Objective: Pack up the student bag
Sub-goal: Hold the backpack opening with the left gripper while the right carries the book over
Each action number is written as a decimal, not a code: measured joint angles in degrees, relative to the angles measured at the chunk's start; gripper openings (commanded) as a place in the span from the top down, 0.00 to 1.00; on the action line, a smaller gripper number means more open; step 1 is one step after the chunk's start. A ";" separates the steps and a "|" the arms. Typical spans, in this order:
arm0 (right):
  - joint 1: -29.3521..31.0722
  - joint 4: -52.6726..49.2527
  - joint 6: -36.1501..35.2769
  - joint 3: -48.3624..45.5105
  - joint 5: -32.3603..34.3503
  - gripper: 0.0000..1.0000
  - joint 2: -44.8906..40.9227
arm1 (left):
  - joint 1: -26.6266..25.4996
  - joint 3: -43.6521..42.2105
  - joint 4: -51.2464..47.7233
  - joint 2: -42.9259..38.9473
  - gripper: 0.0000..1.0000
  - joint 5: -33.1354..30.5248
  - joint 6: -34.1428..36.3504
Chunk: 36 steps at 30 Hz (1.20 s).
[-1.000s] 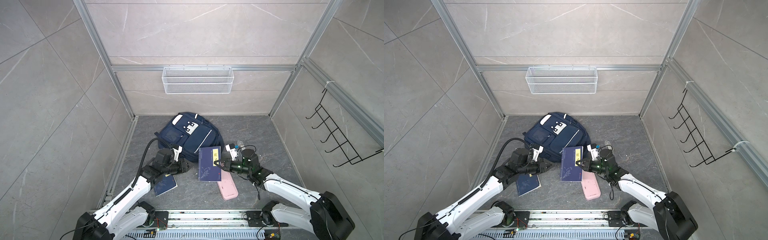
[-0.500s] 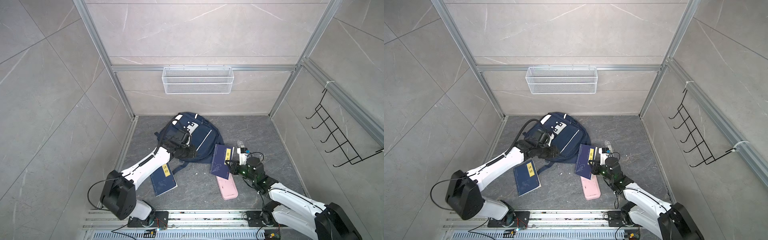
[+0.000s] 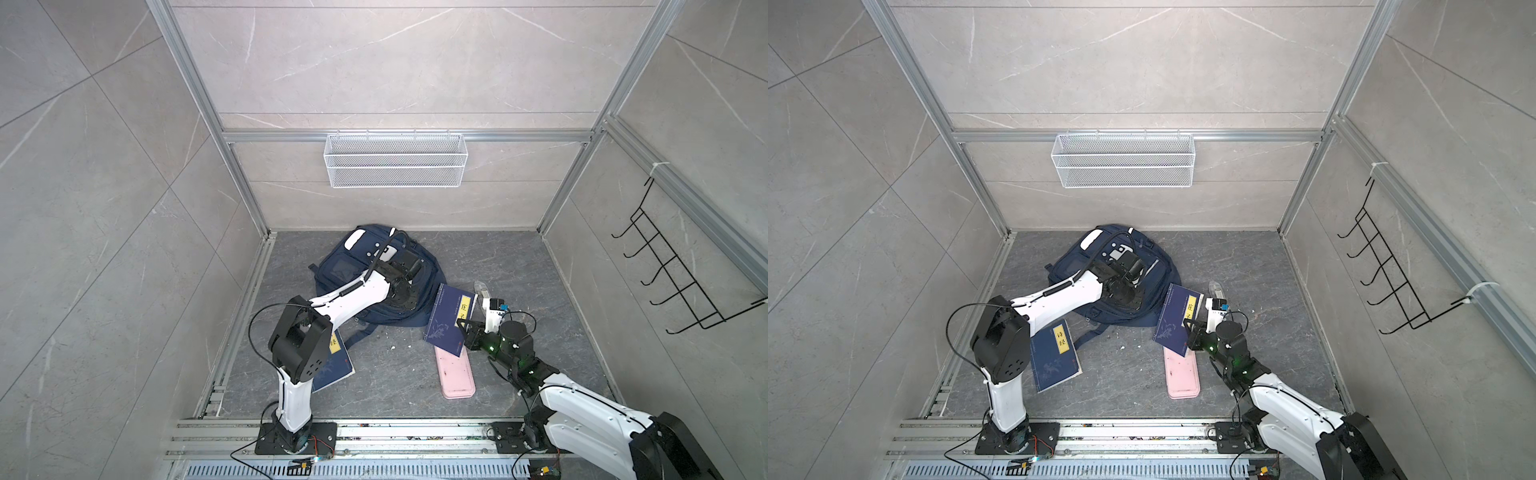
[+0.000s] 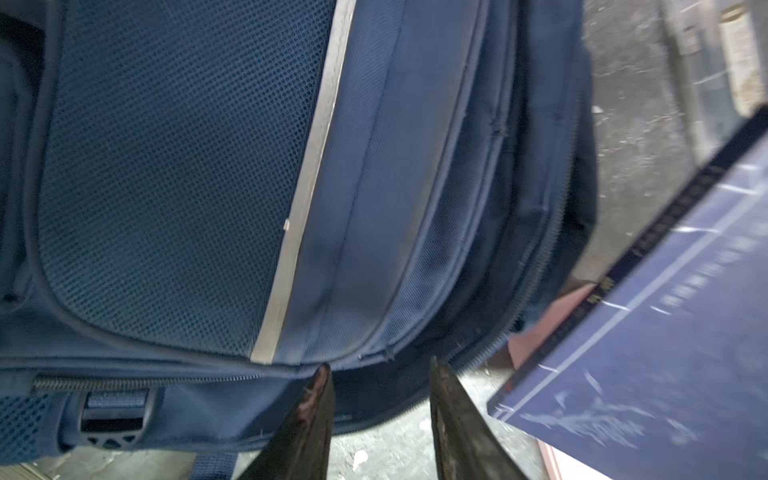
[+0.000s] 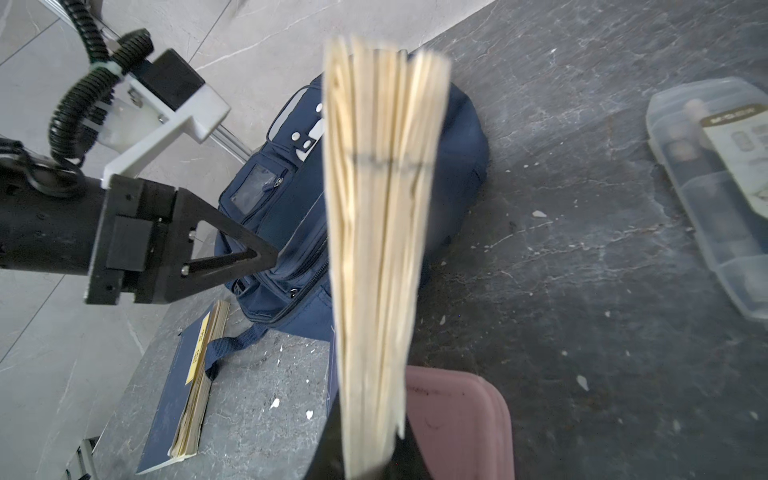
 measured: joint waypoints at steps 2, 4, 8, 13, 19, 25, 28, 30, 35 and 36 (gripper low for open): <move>-0.33 0.59 0.20 -0.04 -0.20 1.00 0.50 | -0.35 1.90 -1.18 1.97 0.56 -1.31 0.50; -0.55 1.29 0.28 -0.11 -0.42 1.00 1.05 | -0.94 3.87 -2.10 3.85 0.56 -2.80 1.14; -0.87 2.36 0.44 -0.11 -0.87 1.00 1.95 | -2.82 7.82 -4.17 7.32 0.56 -6.49 2.47; -1.27 3.21 0.46 -0.11 -1.44 1.00 2.95 | -4.74 12.57 -6.64 11.78 0.60 -10.67 4.22; -1.97 4.26 0.87 -0.11 -2.51 1.00 4.20 | -5.49 15.15 -9.11 14.75 0.92 -16.22 6.08; -2.08 4.90 0.87 -0.11 -3.30 1.00 4.79 | -5.77 16.24 -10.84 14.75 1.00 -19.23 7.32; -2.19 5.25 0.87 -0.11 -3.91 1.00 5.33 | -5.81 16.33 -11.28 14.56 1.00 -20.52 7.78; -2.29 5.05 0.90 0.15 -4.76 1.00 5.31 | -5.75 16.33 -11.85 14.08 1.00 -21.00 8.17; -2.34 2.60 4.87 2.91 -7.58 1.00 5.03 | -5.51 17.03 -13.18 11.37 1.00 -21.88 9.05; -2.36 1.62 6.03 3.78 -8.24 1.00 4.72 | -5.46 17.31 -13.55 10.67 1.00 -22.10 9.22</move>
